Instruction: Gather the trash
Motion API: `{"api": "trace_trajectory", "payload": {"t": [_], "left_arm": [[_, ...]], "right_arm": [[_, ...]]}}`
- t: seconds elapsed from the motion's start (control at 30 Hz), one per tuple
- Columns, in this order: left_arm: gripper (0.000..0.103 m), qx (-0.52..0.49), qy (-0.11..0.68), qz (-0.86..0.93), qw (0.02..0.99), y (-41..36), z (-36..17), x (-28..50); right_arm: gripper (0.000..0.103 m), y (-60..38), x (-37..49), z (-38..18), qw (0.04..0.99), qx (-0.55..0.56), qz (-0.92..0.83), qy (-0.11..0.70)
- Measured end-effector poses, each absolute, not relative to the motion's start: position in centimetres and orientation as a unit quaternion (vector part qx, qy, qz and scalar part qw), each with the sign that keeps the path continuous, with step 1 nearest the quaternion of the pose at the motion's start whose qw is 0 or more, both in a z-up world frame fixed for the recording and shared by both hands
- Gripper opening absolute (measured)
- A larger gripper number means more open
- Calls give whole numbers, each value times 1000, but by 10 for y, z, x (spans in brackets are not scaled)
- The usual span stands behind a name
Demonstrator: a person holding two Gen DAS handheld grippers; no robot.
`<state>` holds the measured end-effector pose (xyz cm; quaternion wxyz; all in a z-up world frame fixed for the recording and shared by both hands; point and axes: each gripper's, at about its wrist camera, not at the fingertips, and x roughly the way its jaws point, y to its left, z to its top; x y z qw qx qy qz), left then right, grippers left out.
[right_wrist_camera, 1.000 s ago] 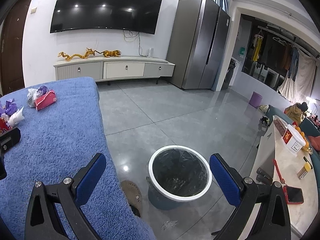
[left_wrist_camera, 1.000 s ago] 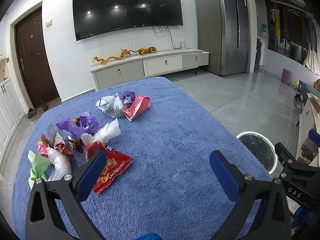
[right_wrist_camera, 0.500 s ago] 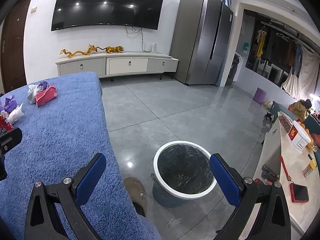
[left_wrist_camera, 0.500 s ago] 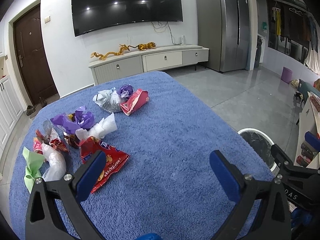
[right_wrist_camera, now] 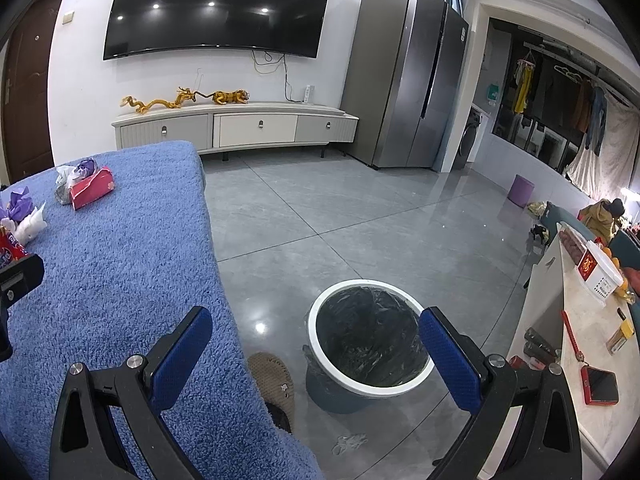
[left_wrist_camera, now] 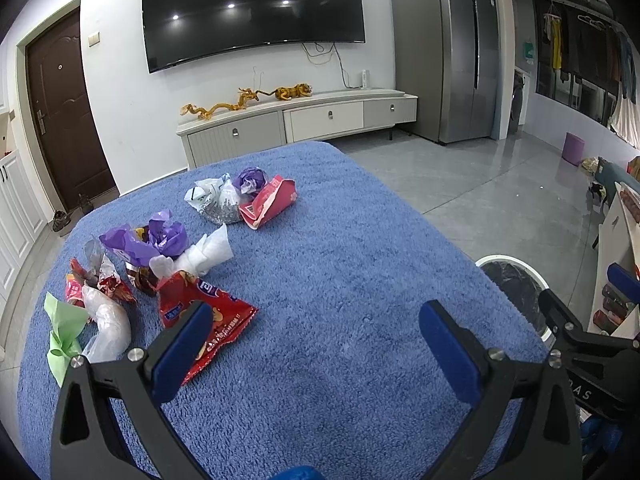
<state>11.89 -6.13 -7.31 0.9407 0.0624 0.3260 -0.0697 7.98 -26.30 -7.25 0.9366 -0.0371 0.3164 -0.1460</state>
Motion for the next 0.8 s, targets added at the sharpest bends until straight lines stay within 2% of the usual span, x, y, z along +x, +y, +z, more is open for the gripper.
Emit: {"api": "trace_trajectory", "payload": {"t": [0.8], "left_arm": [[103, 50, 313, -76, 946, -54, -58, 107]], "right_arm": [[103, -261, 67, -58, 947, -23, -138, 291]]}}
